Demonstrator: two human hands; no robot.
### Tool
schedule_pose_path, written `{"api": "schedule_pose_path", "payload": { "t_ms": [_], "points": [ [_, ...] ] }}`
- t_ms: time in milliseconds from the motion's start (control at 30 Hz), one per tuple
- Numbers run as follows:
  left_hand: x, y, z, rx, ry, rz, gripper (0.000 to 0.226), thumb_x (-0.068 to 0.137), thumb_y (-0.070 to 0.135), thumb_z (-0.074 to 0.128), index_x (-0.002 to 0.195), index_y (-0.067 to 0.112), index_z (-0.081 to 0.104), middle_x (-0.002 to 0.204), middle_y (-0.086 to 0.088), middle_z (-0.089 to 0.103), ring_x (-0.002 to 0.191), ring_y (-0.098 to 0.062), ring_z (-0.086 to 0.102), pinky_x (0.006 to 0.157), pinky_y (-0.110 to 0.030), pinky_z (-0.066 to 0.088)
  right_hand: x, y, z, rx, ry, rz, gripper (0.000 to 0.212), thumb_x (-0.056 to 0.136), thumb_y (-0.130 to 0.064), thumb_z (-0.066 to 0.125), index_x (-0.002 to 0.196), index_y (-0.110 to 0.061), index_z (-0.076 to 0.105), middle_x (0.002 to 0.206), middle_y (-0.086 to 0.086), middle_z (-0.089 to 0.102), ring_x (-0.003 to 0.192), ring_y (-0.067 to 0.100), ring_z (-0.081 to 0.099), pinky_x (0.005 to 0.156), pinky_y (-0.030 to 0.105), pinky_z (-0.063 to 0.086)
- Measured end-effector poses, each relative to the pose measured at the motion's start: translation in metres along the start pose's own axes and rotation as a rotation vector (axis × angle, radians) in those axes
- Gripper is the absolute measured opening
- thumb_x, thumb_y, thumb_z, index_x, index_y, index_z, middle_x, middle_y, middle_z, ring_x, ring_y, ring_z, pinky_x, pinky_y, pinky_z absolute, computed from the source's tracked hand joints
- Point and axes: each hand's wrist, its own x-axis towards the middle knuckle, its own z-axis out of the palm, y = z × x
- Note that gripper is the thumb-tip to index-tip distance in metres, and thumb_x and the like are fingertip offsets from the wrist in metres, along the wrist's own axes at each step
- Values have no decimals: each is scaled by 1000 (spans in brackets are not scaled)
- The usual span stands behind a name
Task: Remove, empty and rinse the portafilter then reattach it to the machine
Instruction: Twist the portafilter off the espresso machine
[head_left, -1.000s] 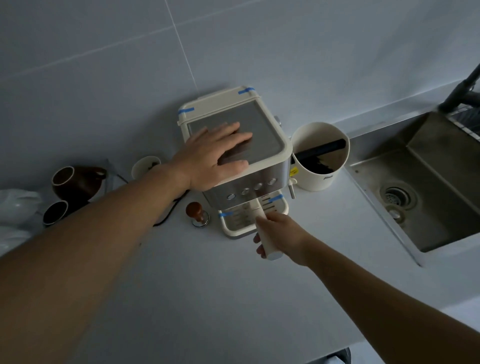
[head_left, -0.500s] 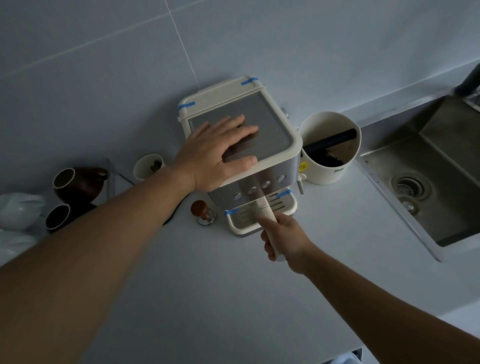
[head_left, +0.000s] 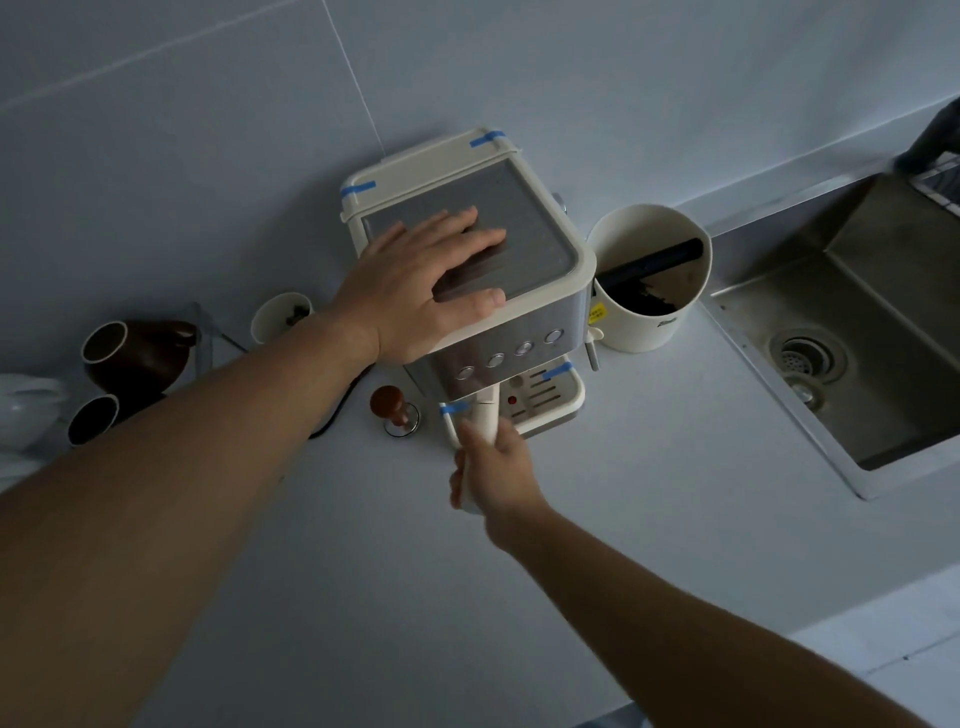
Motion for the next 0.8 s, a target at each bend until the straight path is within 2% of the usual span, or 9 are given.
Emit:
{"api": "schedule_pose_path", "payload": {
  "t_ms": [167,267,367,500,667,800],
  "points": [
    [0,1,0,-11,5,2,66,84,67,38,146,44,30,162,9,19,149,-10,12,119,-45,5,14,6,39,115,54,5,27,98,-17,54,122,-15,44,79,11,54,58,16,55,56,32,57],
    [0,0,0,-18,11,-3,69,82,69,37,146,45,31,162,9,20,149,-10,12,119,-44,5,18,3,52,200,61,6,14,97,-16,56,105,-20,46,82,10,56,59,17,56,56,31,56],
    [0,0,1,-25,13,-10,69,81,70,37,146,46,31,162,9,20,149,-9,12,118,-43,4,27,3,65,263,71,12,19,97,-18,59,92,-29,44,87,8,59,61,17,59,59,33,57],
    [0,0,0,-31,14,-7,70,81,69,36,146,45,30,162,8,19,149,-10,12,118,-42,4,39,8,72,311,101,45,16,96,-20,60,105,-21,47,83,5,60,60,15,59,60,33,53],
    [-1,0,0,-29,16,-5,68,83,67,37,147,44,30,162,9,19,149,-10,12,118,-41,3,45,29,67,303,98,82,17,95,-19,63,99,-23,46,81,6,57,60,17,58,63,36,52],
    [-1,0,1,-31,17,0,66,85,64,39,147,44,30,162,9,18,148,-9,12,118,-41,3,43,48,54,272,97,147,24,98,-15,58,116,-19,43,82,9,53,64,18,57,63,34,54]
  ]
}}
